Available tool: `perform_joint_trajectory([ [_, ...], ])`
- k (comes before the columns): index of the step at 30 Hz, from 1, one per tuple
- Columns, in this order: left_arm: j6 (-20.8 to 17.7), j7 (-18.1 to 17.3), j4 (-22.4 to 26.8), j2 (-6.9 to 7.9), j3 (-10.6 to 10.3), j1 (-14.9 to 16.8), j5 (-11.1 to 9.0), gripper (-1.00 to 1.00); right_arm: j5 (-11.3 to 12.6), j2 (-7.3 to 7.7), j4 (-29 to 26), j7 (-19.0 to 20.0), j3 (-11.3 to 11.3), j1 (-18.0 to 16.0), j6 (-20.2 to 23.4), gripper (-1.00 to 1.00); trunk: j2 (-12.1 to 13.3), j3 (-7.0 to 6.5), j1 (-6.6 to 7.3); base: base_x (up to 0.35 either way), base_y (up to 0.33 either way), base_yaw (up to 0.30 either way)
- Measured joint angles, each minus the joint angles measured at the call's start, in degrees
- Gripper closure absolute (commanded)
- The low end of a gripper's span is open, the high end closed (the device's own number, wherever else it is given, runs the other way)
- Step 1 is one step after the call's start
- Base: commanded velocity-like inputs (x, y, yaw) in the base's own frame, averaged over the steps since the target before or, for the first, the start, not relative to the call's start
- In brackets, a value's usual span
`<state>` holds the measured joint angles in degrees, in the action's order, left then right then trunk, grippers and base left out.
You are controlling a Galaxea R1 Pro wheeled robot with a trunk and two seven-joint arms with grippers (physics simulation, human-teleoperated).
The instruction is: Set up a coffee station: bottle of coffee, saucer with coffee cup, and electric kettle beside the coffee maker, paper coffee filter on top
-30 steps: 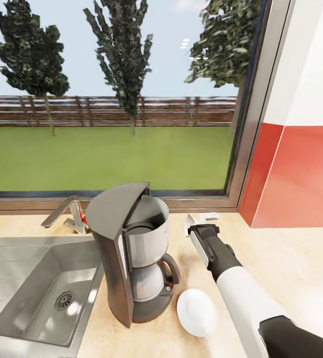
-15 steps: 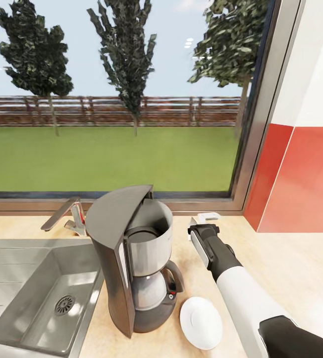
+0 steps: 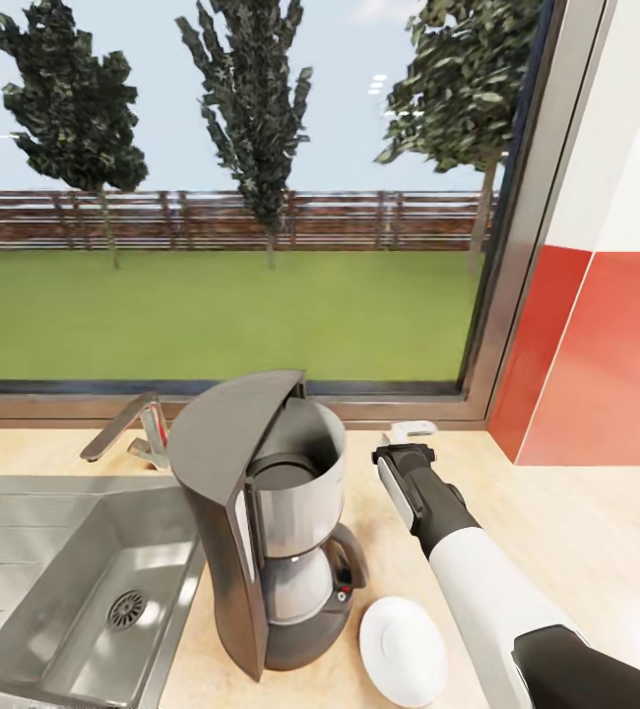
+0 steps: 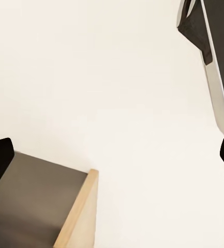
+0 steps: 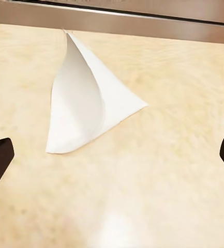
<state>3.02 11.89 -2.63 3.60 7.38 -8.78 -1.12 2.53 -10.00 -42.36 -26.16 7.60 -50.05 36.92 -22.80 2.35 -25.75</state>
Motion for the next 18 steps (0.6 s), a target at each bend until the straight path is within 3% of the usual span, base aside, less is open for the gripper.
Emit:
perform_joint_trajectory([
  [18, 0.0, -0.07, 0.0, 0.34, 0.0, -0.03, -0.02, -1.0, 0.02, 0.0, -0.63, -0.08, -0.08, 0.0, -0.12, -1.0, 0.0, 0.07, 0.0, 0.0, 0.0, 0.018],
])
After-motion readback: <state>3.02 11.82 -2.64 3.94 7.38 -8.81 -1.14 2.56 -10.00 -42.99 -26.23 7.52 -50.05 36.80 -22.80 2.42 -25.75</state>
